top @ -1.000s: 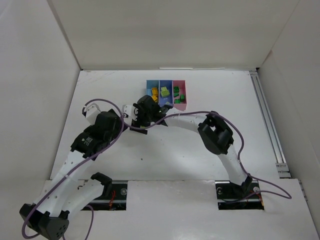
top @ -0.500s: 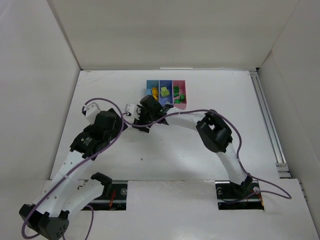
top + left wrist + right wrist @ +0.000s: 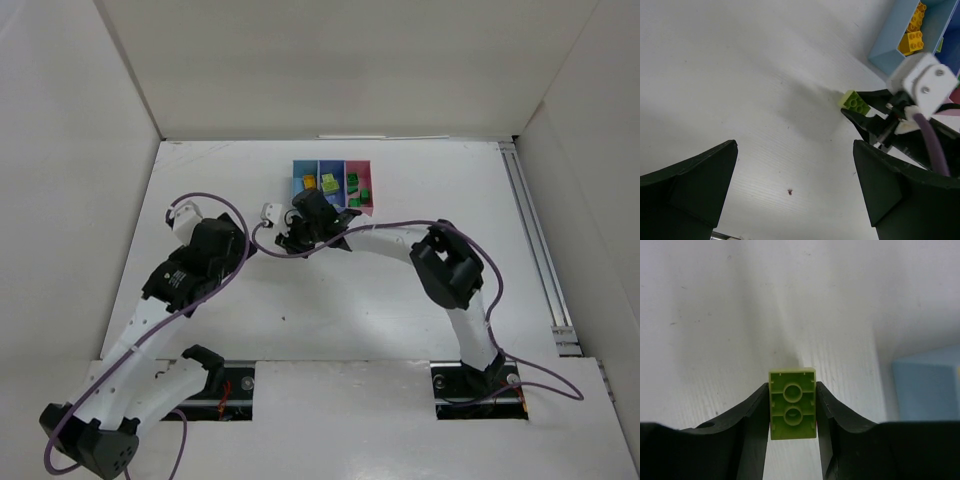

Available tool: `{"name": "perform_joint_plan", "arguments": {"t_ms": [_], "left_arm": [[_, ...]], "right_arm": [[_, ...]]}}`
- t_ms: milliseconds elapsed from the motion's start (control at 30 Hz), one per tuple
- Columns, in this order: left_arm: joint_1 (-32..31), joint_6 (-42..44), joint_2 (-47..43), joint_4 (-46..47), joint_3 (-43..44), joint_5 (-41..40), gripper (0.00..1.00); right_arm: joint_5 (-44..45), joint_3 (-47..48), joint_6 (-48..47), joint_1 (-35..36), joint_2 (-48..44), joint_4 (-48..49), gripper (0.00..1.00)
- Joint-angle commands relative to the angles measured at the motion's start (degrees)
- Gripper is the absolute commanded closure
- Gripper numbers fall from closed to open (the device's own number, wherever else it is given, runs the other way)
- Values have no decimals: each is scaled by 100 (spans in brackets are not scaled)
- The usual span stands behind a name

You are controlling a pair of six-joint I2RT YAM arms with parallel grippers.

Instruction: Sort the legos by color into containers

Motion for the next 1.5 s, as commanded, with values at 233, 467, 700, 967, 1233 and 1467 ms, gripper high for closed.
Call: {"name": "perform_joint_plan", "arguments": {"t_ms": [233, 467, 700, 967, 1233, 1467], "left_arm": [[-11, 49, 471, 436, 305, 72, 0], [-11, 243, 840, 611, 551, 11, 0], [-11, 480, 1279, 893, 744, 63, 0], [279, 682, 1807, 1121, 946, 256, 0], [665, 1059, 1808, 1595, 1008, 720, 0], [947, 1244, 1983, 1842, 955, 959, 0]], "right_arm": [[48, -240, 597, -1039, -1616, 329, 67], [374, -161, 658, -1481, -1283, 277, 57], [232, 331, 535, -1533, -1009, 22, 40], [180, -116, 815, -1770, -2184, 3, 3], [1441, -2005, 1810, -2658, -4408, 110, 0], [2691, -2982, 2258, -2948, -5597, -602, 0]]}}
